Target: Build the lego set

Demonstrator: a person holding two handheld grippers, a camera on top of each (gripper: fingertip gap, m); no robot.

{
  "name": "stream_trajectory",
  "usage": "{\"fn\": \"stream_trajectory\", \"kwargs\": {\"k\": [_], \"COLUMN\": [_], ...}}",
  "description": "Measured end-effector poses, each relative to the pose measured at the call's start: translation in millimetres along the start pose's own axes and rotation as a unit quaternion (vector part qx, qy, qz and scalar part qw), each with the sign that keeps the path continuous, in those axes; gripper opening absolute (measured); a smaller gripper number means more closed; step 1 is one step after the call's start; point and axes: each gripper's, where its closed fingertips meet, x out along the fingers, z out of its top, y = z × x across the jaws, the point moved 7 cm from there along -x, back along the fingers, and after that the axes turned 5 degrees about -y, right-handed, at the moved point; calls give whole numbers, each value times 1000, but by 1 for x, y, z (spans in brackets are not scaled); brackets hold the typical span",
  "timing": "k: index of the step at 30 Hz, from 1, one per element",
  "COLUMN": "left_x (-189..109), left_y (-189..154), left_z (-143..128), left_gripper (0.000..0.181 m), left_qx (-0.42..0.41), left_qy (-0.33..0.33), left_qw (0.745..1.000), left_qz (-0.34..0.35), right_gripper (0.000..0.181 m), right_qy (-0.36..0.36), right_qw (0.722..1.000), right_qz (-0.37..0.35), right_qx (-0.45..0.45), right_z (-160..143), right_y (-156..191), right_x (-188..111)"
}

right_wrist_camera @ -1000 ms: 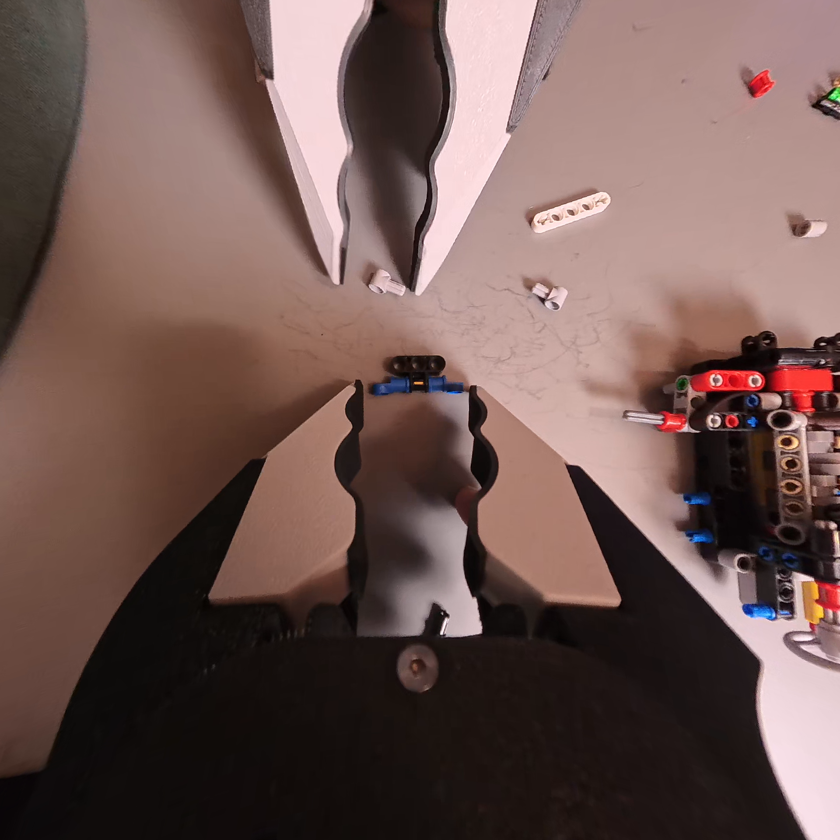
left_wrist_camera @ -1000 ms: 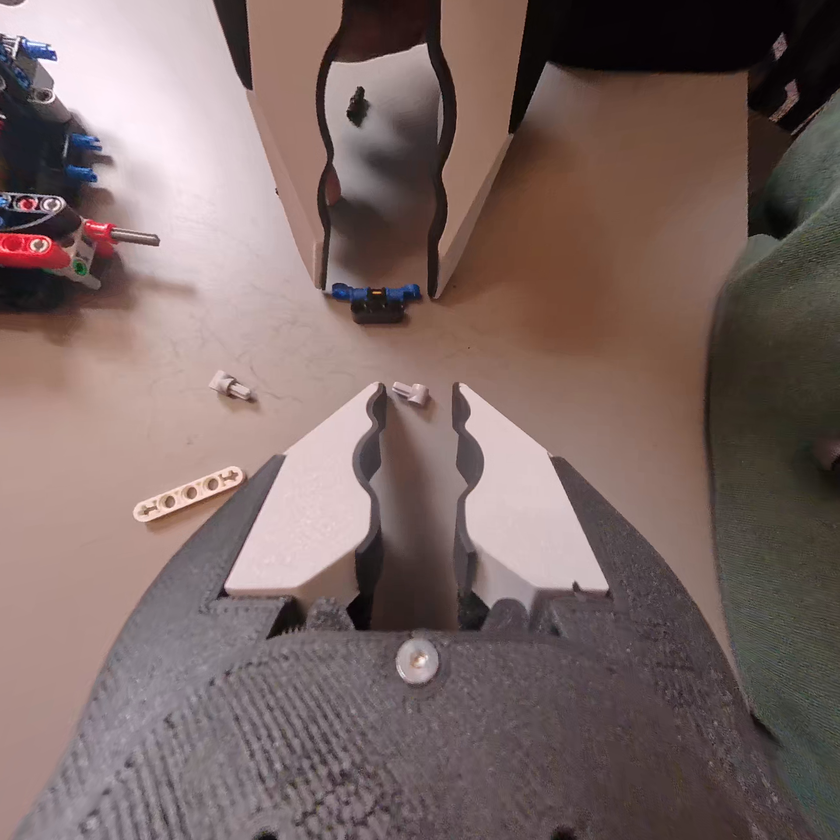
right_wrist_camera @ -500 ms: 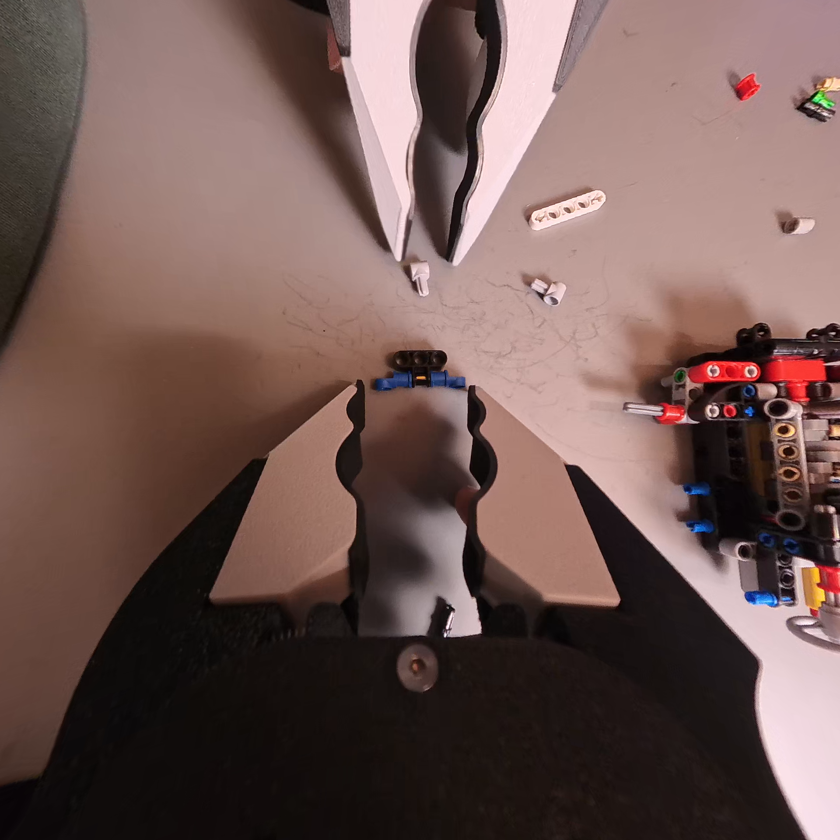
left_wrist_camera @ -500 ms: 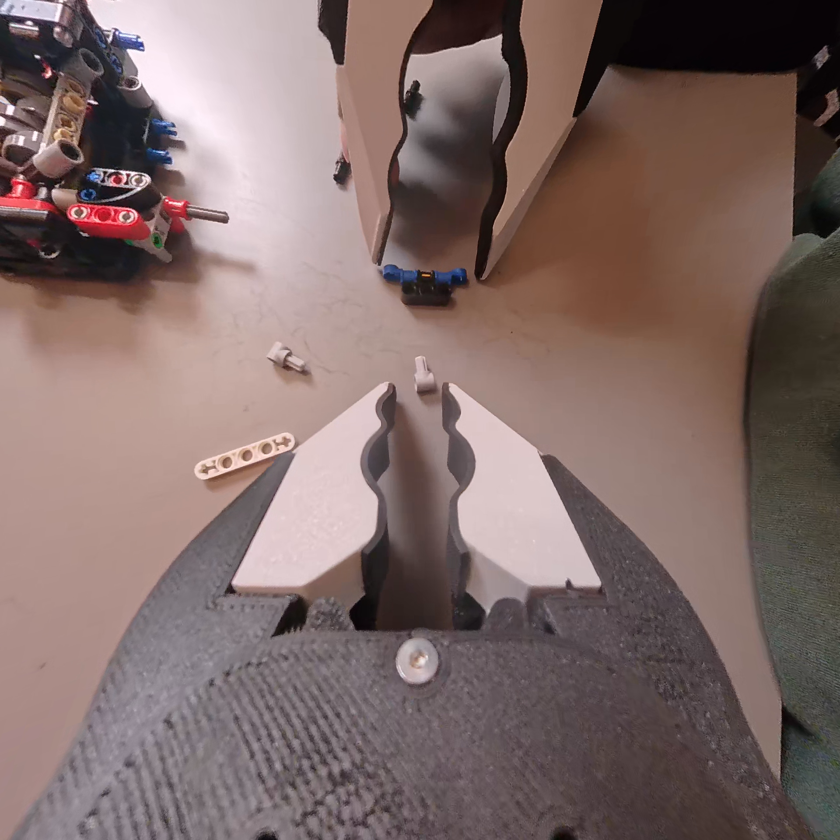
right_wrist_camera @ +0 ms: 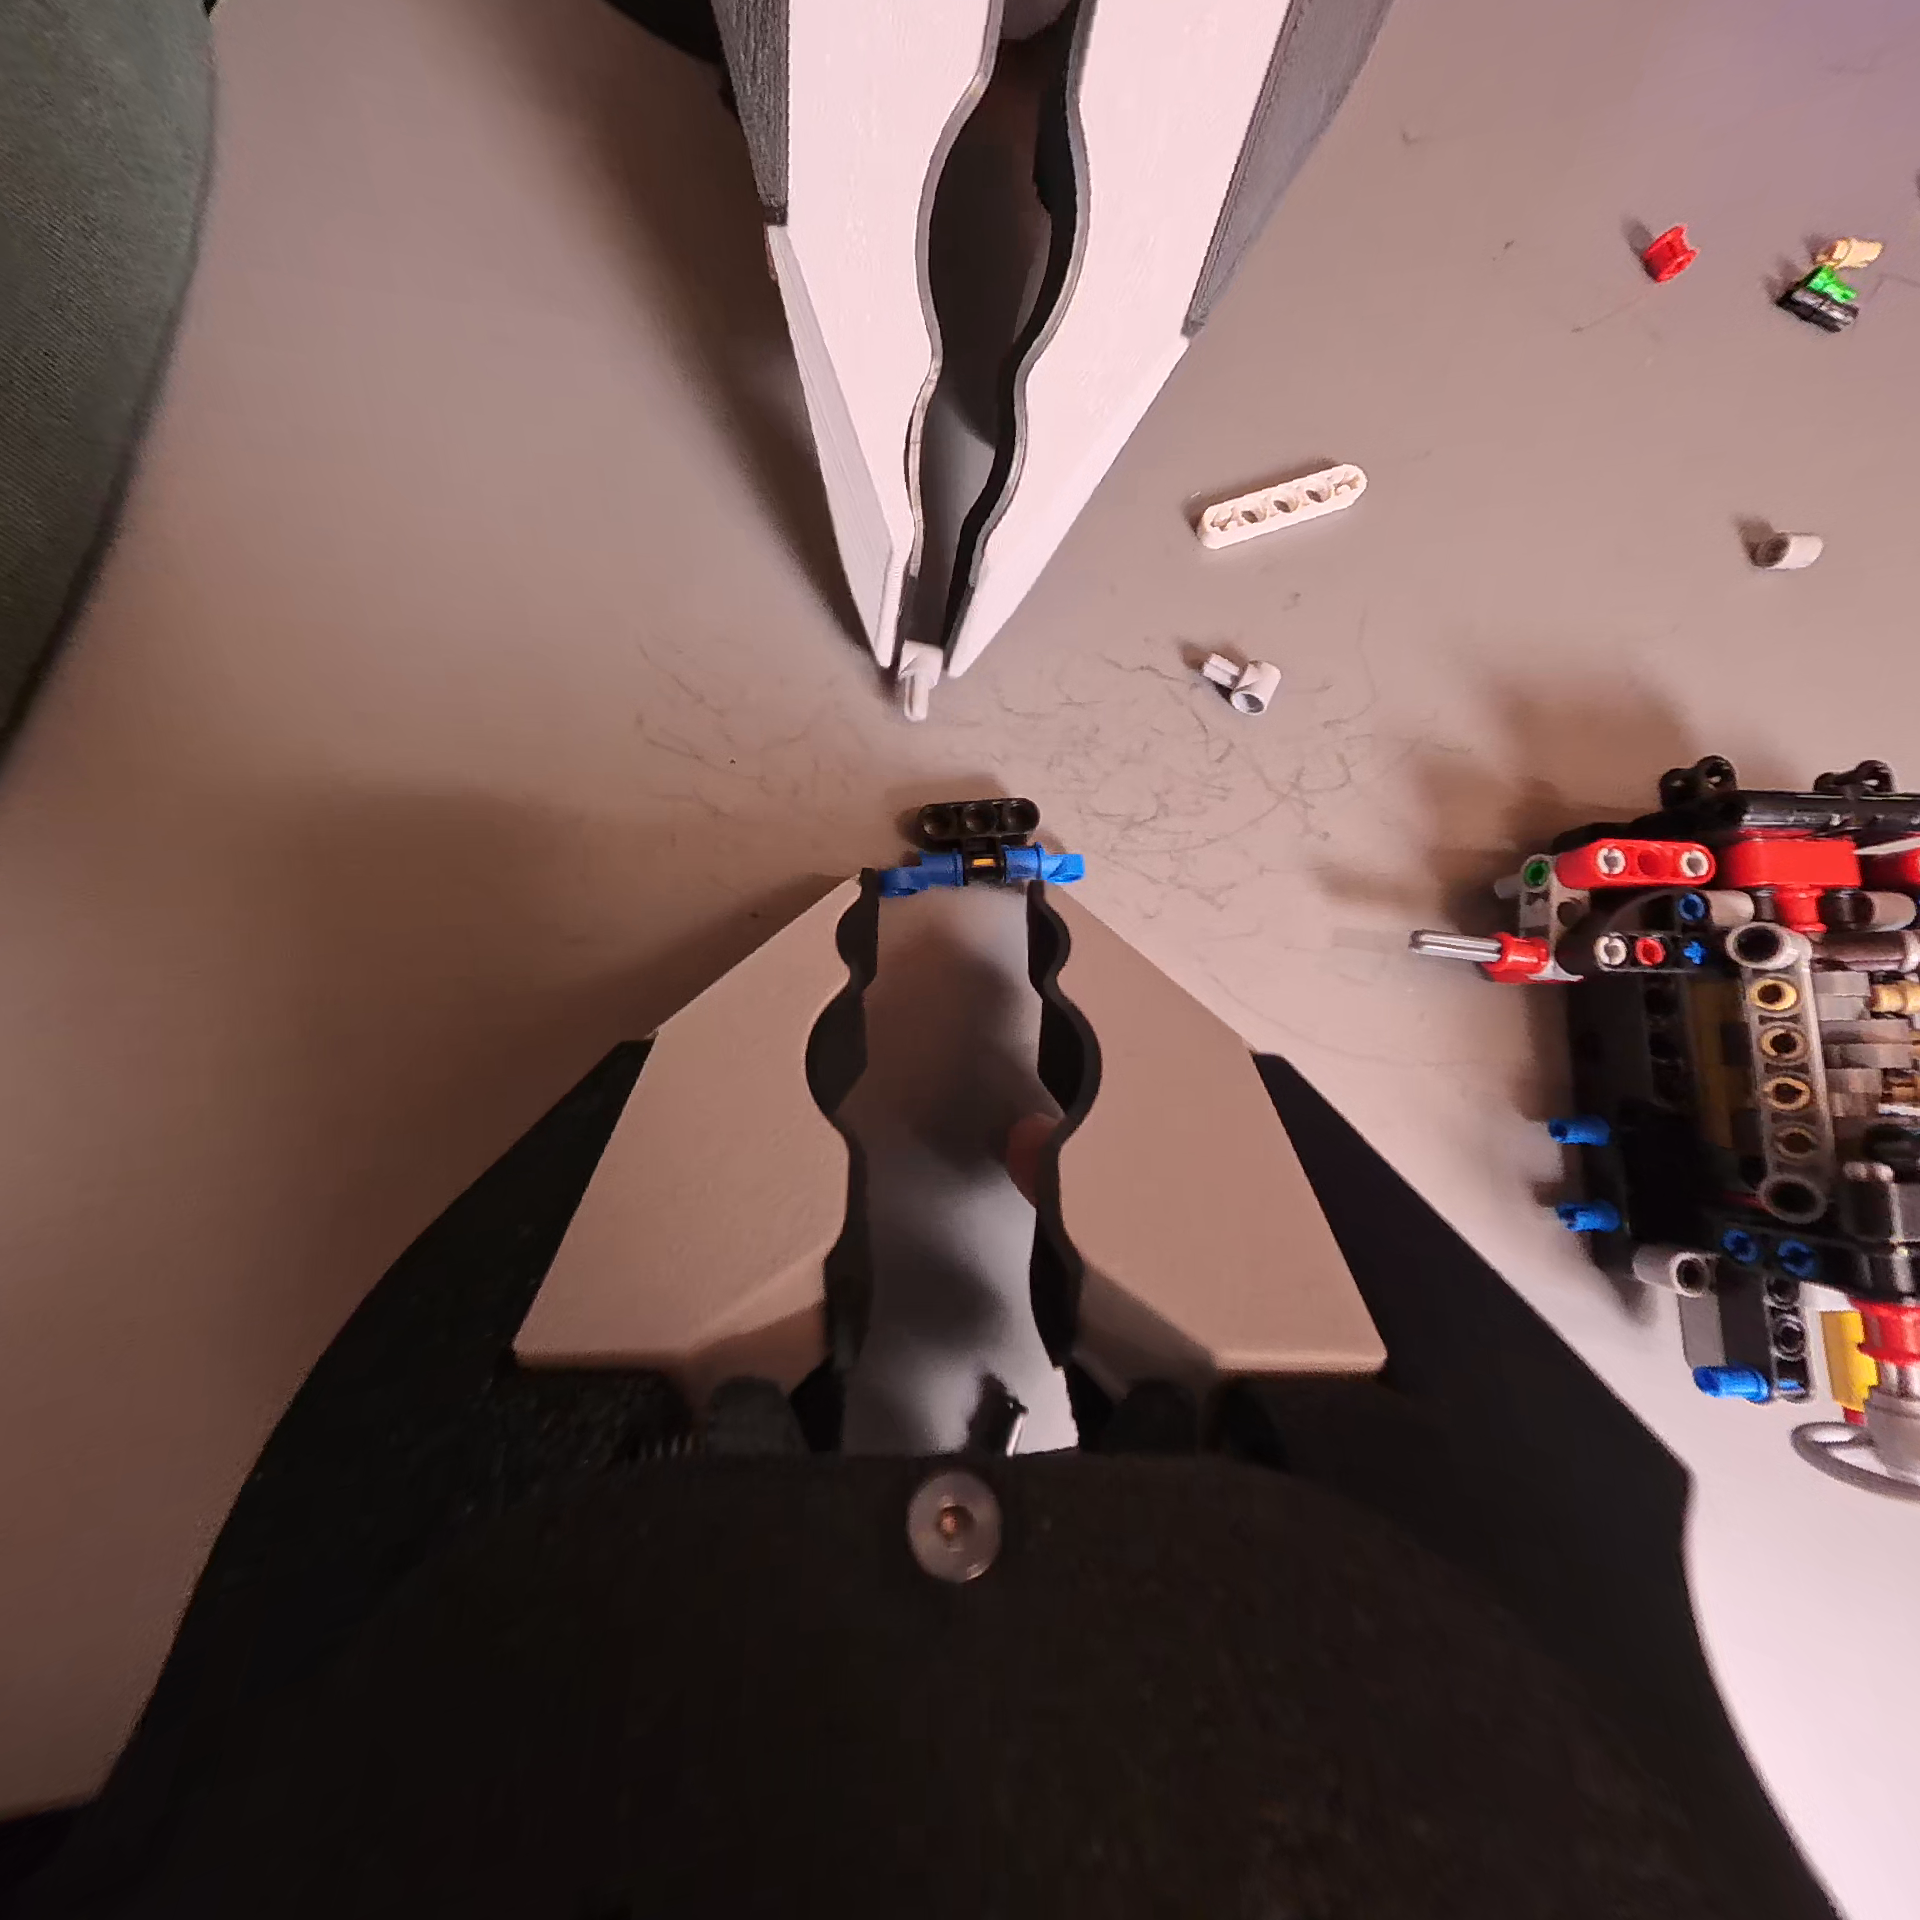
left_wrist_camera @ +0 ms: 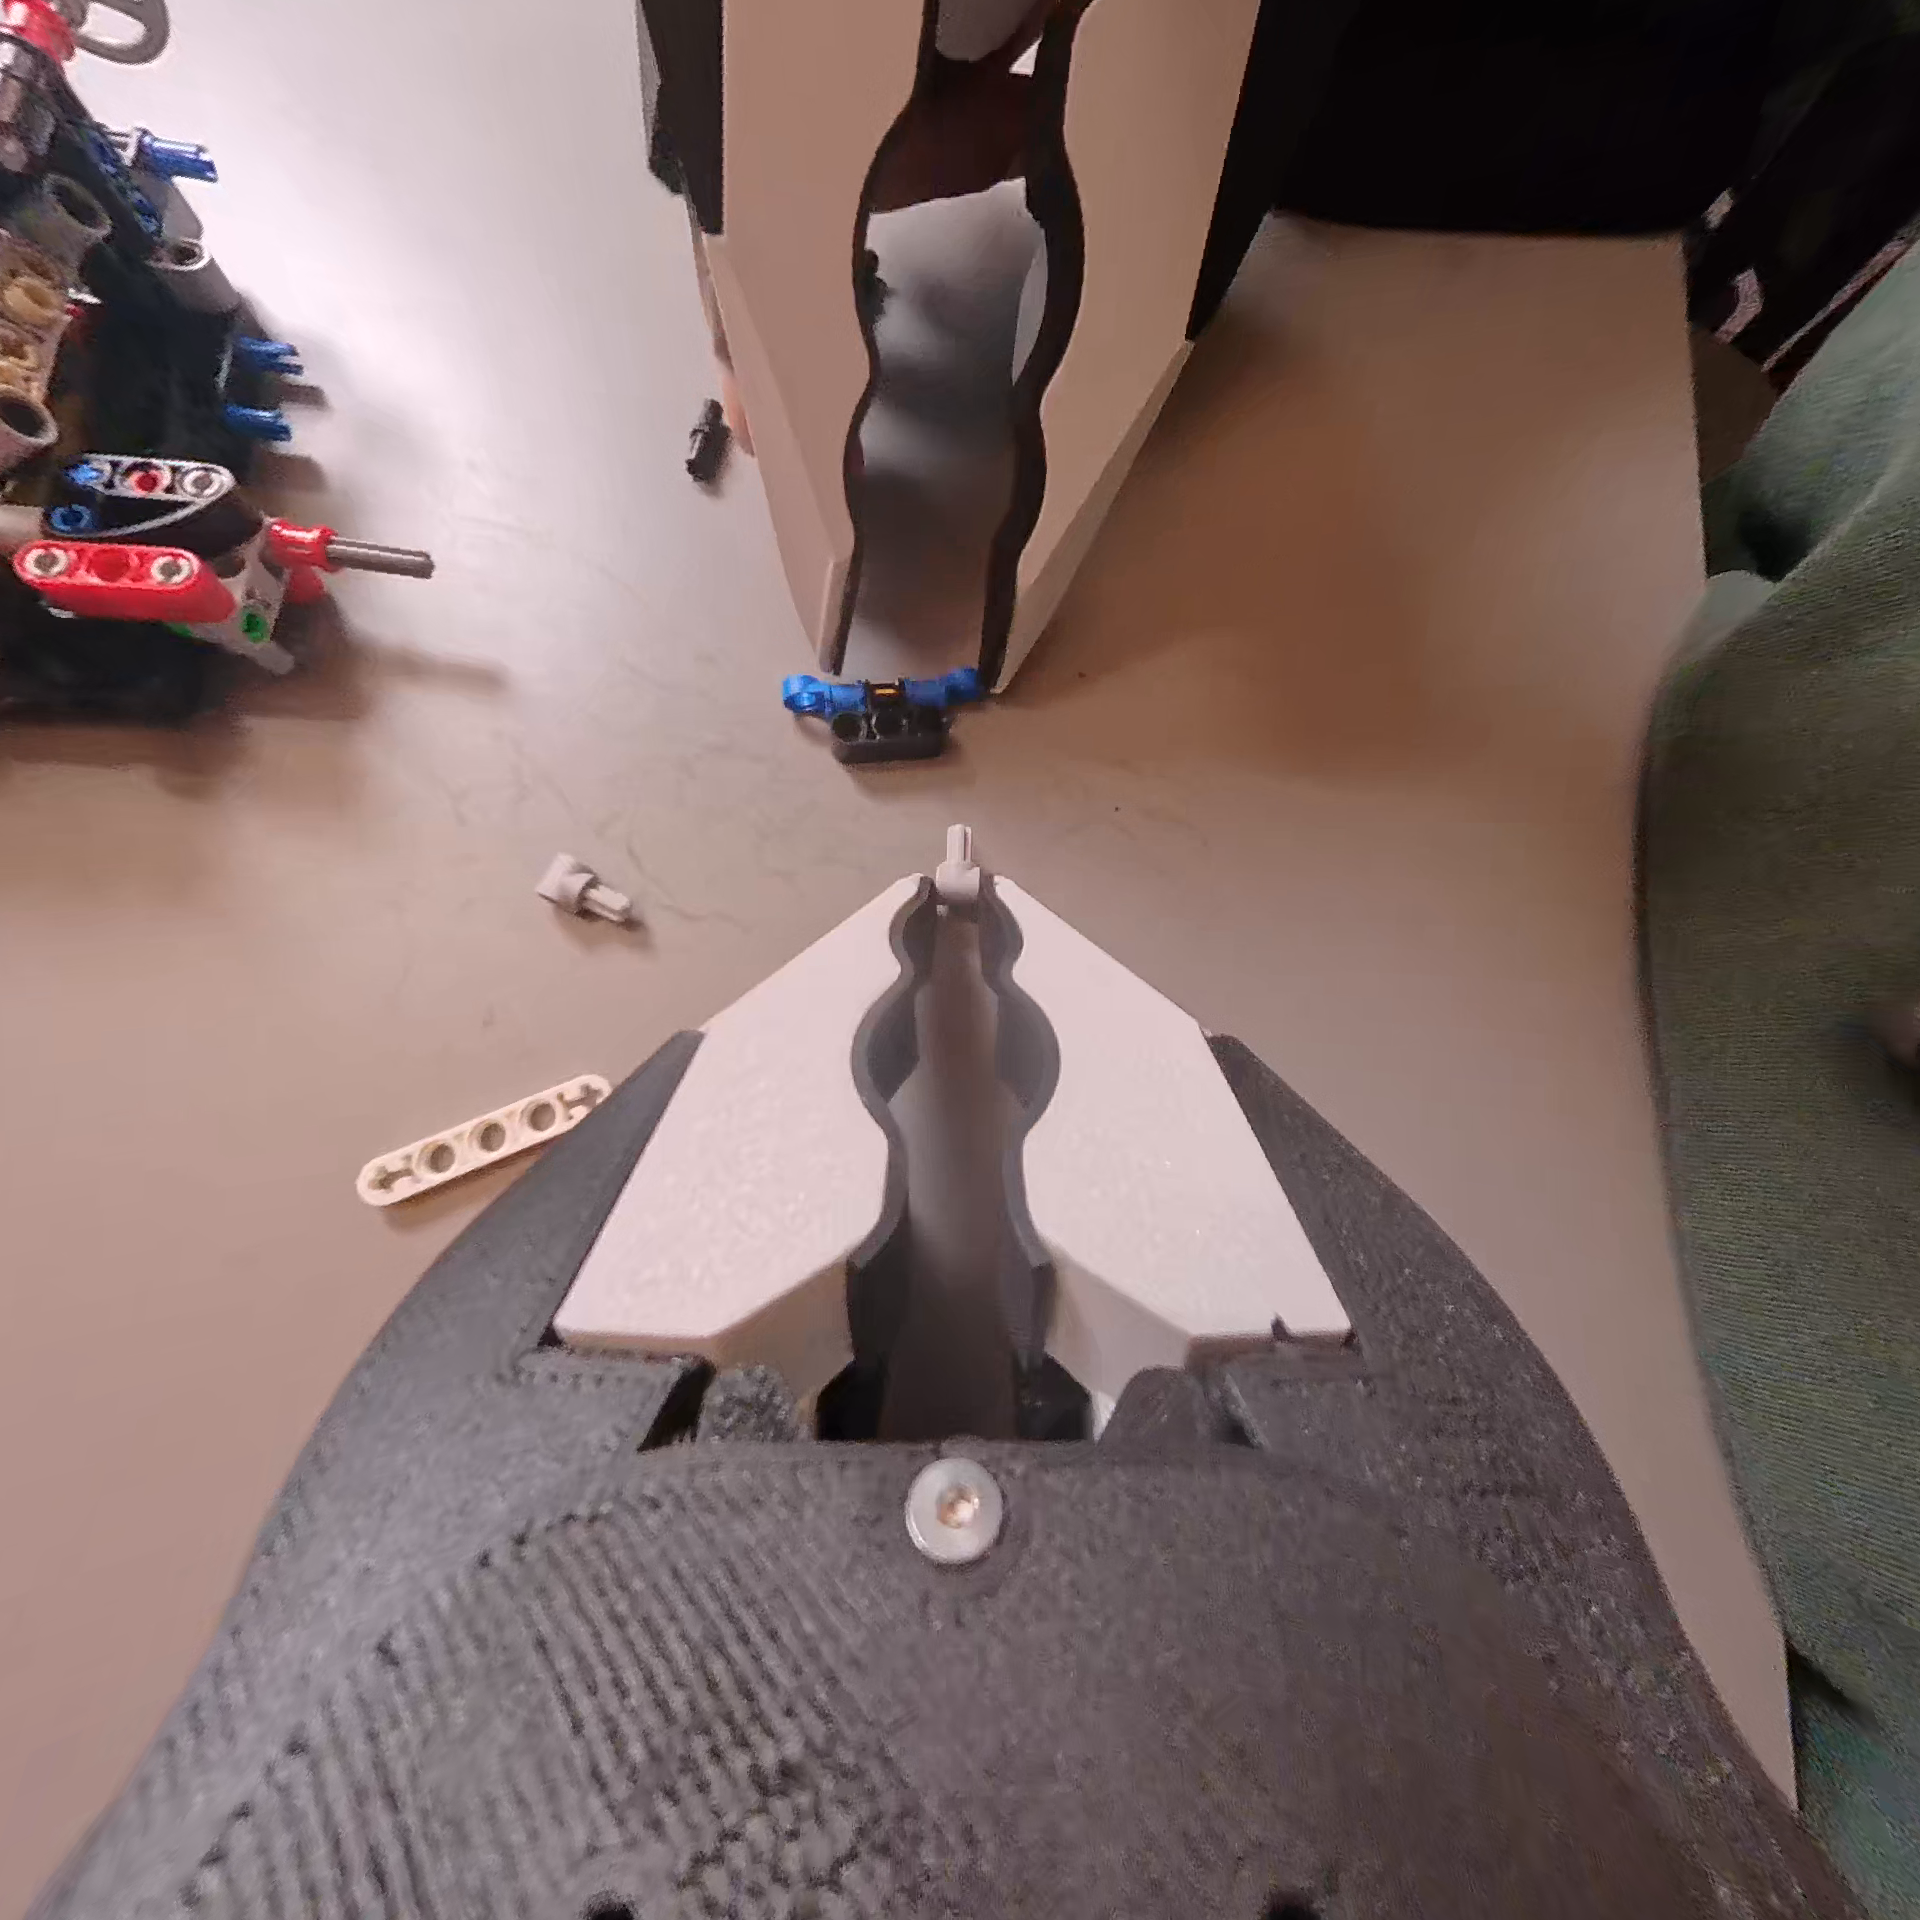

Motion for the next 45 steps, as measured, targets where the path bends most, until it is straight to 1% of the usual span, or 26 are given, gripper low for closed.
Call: {"fn": "stream_trajectory", "kwargs": {"k": [2,6,8,11,15,18,19,23,26,31,36,45], "left_x": [1,1,2,2,1,1,1,-2,-9,-19,-23,-23], "left_y": [0,-1,-1,-1,-1,-2,-2,-3,-3,-1,-1,-1], "left_z": [-1,-2,-2,-2,-2,-2,-1,4,10,18,22,23], "left_gripper": [6,6,6,6,6,6,6,6,6,6,6,6], "left_qx": [-7,-8,-7,-6,-4,-6,-9,-32,-55,-88,-103,-110], "left_qy": [-1,0,0,0,0,-4,-7,-39,-72,-119,-142,-144], "left_qw": [1000,1000,1000,1000,1000,1000,1000,998,994,985,979,977], "left_qz": [-9,-15,-20,-22,-21,-22,-24,-45,-64,-88,-104,-110], "right_gripper": [29,49,53,52,40,39,39,38,38,38,38,38], "right_qy": [2,14,11,16,22,19,13,-55,-119,-180,-202,-190], "right_qw": [1000,1000,1000,999,999,999,999,994,983,965,957,958], "right_qz": [7,15,22,30,42,50,50,74,98,121,131,126], "right_qx": [-1,5,8,3,0,0,4,61,105,148,164,172], "right_z": [0,-2,-1,2,4,5,5,7,12,19,22,21], "right_y": [1,-2,-4,-8,-12,-10,-10,-11,-13,-18,-18,-19], "right_x": [0,-5,-4,1,5,6,6,2,-5,-14,-18,-15]}}
